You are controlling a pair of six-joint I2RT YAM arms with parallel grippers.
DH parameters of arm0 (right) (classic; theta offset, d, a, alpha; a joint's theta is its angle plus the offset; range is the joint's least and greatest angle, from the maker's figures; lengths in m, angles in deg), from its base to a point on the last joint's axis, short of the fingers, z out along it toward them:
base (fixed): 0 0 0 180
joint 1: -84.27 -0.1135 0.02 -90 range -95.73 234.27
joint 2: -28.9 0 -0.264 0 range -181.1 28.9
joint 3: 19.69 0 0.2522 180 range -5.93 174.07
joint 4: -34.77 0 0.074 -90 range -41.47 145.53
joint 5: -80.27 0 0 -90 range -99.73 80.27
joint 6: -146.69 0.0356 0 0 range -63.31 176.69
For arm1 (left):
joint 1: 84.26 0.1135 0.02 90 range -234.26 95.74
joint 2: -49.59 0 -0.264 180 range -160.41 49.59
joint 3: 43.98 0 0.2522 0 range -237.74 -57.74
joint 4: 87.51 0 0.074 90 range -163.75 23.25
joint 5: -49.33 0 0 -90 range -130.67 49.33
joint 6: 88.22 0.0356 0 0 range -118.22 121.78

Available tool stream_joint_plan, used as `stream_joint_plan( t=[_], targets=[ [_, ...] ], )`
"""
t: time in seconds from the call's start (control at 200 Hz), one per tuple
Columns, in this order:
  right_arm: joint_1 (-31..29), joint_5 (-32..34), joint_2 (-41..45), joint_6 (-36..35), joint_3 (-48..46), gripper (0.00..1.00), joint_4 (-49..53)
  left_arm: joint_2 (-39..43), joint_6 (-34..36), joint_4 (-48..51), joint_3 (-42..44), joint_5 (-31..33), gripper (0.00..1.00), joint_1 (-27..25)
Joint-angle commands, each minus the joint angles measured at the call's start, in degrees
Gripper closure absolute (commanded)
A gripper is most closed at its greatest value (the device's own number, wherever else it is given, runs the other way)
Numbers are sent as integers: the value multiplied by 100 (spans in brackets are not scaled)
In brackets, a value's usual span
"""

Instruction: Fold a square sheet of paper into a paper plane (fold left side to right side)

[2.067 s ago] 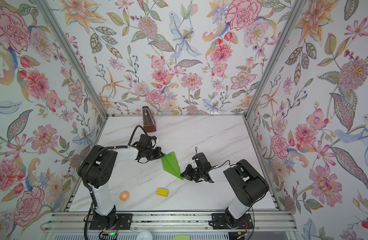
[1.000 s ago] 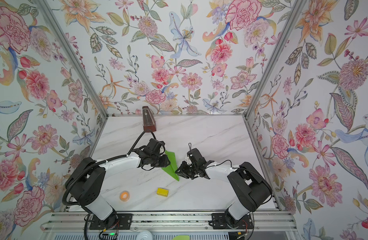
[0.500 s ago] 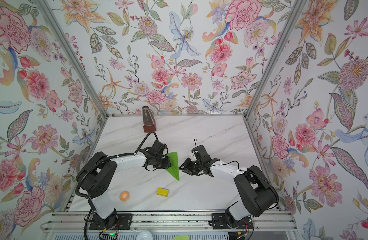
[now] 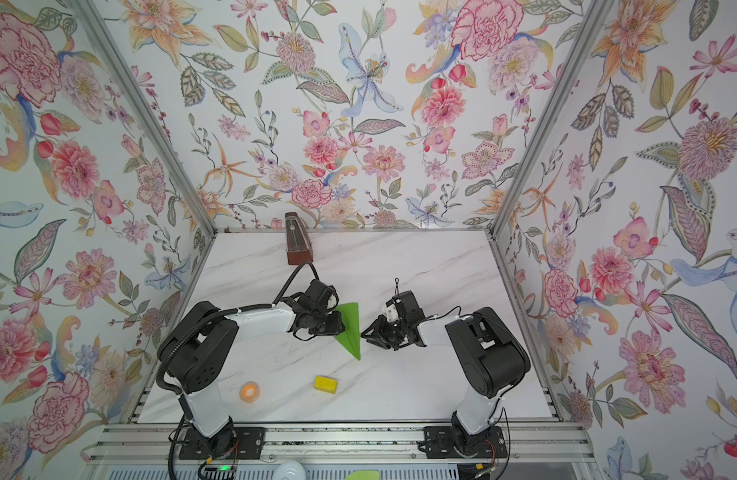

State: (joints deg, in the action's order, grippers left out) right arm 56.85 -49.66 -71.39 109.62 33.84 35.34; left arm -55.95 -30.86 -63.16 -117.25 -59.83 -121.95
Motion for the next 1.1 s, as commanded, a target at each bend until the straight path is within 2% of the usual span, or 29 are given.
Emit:
stream_joint_plan(
  t=[0.0,0.235,0.505,0.806,1.096],
  targets=[
    [-77,-278,-294,211,-39,69,-581,-230,82,190,-35,54,76,13],
    [-179,-498,-561,663,-127,70,-1414,-289,65,139,-17,0,77,15],
    [-246,-448,-527,712,-136,79,-1483,-205,40,93,18,-18,77,32],
    [-240,195,-72,137,41,99,-220,321,69,161,104,108,77,121],
    [-226,868,703,-419,296,100,1121,753,238,503,50,224,77,242]
  ],
)
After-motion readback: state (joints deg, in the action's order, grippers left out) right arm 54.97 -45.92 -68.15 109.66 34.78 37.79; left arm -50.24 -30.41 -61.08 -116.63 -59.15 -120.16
